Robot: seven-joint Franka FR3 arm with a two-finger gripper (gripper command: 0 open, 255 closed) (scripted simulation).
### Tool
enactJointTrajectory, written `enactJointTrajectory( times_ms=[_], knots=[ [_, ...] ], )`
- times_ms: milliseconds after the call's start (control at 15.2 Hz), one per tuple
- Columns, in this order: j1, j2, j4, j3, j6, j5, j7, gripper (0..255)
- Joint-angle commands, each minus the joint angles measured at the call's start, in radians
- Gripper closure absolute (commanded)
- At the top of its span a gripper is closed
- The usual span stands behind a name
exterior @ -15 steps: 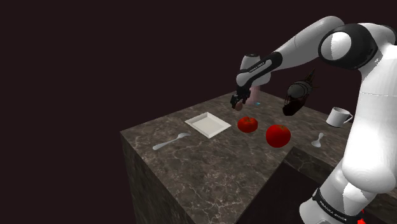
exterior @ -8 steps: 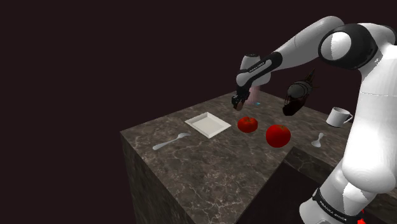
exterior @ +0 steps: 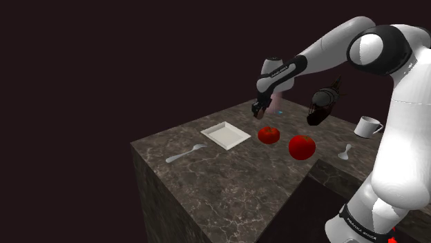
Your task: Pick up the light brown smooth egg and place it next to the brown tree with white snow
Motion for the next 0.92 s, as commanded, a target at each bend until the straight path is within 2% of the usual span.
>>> enactJointTrajectory(
  times_ms=[0,858],
  knots=[
    [0.001,-0.015,0.008,-0.001,-0.021,-0.002,-0.001,255],
    [0.009,-0.099,0.08,-0.005,-0.176,-0.014,-0.009,255]
  ],
)
